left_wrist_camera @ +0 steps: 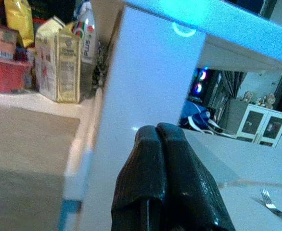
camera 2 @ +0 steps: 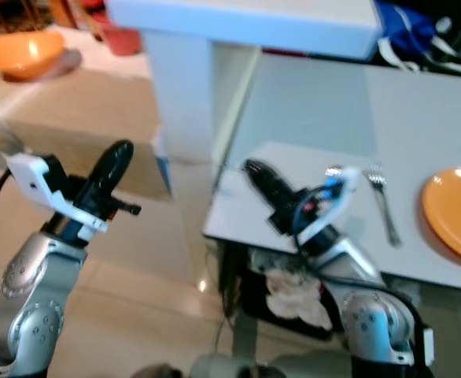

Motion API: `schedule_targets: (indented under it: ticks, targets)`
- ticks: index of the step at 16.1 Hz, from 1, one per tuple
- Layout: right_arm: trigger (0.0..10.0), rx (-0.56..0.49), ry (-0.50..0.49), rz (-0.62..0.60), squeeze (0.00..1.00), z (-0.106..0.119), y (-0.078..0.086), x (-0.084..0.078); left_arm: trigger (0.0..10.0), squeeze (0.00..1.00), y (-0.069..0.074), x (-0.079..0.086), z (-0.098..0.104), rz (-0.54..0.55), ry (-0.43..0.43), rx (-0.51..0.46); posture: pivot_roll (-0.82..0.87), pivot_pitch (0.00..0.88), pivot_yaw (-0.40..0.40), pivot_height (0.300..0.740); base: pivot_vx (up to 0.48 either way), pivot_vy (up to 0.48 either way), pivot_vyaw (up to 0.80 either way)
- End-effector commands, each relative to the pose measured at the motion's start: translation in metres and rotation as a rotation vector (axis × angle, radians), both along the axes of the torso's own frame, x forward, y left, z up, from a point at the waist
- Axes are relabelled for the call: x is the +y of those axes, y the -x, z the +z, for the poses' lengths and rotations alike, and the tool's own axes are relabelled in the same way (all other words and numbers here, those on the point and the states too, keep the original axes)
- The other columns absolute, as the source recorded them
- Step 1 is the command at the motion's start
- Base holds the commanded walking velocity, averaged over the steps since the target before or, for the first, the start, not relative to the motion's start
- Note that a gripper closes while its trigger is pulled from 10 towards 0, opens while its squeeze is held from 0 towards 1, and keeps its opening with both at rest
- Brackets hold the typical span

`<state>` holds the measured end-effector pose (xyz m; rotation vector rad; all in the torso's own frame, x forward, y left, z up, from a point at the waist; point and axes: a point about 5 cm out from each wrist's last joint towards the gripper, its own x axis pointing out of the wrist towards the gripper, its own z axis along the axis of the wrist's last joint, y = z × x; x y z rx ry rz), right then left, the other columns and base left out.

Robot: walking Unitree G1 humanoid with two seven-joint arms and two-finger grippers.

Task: Setting the table

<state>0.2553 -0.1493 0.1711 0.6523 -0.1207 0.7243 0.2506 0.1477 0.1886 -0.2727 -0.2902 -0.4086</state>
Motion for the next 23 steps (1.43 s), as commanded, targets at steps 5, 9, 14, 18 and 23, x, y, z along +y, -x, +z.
schedule_targets:
  ticks: [5,9,14,18,23]
  targets:
    - [10.0,-0.001,0.164,-0.394,0.00,0.004,-0.014,-0.032,10.0,0.00,-0.003,-0.002,-0.003,-0.001,-0.031,0.031,-0.10,0.128,0.060,0.740,0.000,-0.263,0.00]
    - [10.0,-0.058,0.349,-0.647,0.00,0.015,-0.023,-0.042,10.0,0.00,-0.006,-0.002,-0.004,0.017,-0.036,0.059,-0.10,0.130,0.064,0.740,0.000,0.000,0.00]
    - [10.0,-0.169,0.534,-0.737,0.00,0.021,-0.028,-0.010,10.0,0.00,-0.012,-0.006,-0.004,0.010,-0.050,0.120,-0.09,0.127,0.062,0.740,0.000,0.288,0.00]
    - [10.0,-0.235,0.559,-0.764,0.00,0.029,-0.034,0.000,10.0,0.00,-0.012,-0.006,-0.003,0.022,-0.062,0.104,-0.09,0.121,0.060,0.740,0.000,0.360,0.00]
    - [10.0,-0.249,0.636,-0.905,0.00,0.021,-0.034,-0.010,10.0,0.00,-0.011,-0.009,-0.003,0.002,-0.088,0.096,-0.09,0.125,0.070,0.740,0.000,0.000,0.00]
